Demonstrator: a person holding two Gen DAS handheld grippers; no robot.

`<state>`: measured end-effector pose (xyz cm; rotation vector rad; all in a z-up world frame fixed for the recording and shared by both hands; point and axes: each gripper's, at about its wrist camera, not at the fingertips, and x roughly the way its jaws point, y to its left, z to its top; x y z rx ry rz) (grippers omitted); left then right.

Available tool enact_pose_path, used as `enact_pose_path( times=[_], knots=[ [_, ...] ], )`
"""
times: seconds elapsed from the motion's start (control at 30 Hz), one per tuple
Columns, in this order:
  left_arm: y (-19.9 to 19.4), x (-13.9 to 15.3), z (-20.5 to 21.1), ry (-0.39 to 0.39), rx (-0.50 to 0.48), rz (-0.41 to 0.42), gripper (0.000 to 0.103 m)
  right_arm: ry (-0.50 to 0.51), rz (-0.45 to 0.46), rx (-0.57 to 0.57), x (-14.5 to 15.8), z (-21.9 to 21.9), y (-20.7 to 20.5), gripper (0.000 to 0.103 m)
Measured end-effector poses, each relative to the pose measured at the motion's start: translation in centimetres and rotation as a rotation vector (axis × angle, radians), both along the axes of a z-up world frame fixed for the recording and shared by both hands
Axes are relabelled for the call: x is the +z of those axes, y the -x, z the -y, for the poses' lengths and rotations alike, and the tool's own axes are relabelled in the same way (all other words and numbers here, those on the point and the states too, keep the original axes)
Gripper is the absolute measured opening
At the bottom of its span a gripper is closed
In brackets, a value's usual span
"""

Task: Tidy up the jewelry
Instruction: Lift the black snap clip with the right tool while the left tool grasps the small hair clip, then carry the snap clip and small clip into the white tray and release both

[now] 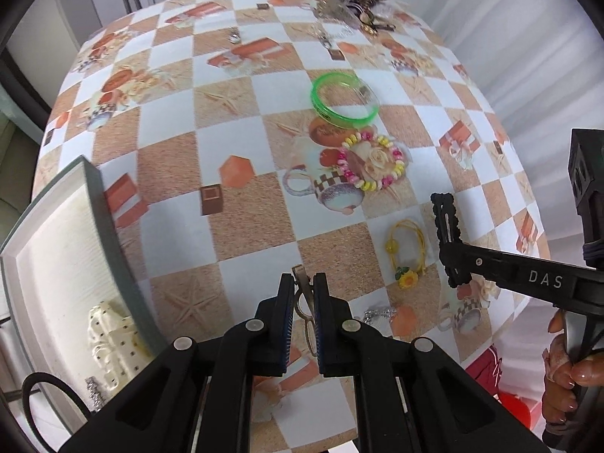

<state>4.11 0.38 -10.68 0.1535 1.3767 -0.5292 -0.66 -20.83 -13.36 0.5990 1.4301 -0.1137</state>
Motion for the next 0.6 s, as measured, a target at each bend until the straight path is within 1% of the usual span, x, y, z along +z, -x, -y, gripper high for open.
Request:
enact_pose_path(
  times=[0.27, 0.4, 0.6],
  knots=[
    [0.3, 1.8, -3.6, 0.03, 0.066, 0.035, 0.014, -0.01, 0.033, 0.058, 1.7, -3.1, -1.0, 0.029],
    [0.4, 2.5, -5.5, 0.039, 0.106, 0.05, 0.014, -0.016, 0.054, 0.106, 2.6, -5.6, -1.7, 0.029],
    [0.8, 3.5, -9.6, 0.048, 0.185, 0.074, 0.014, -0.033, 0.084, 0.192, 3.7, -9.7, -2.9, 0.029]
  ],
)
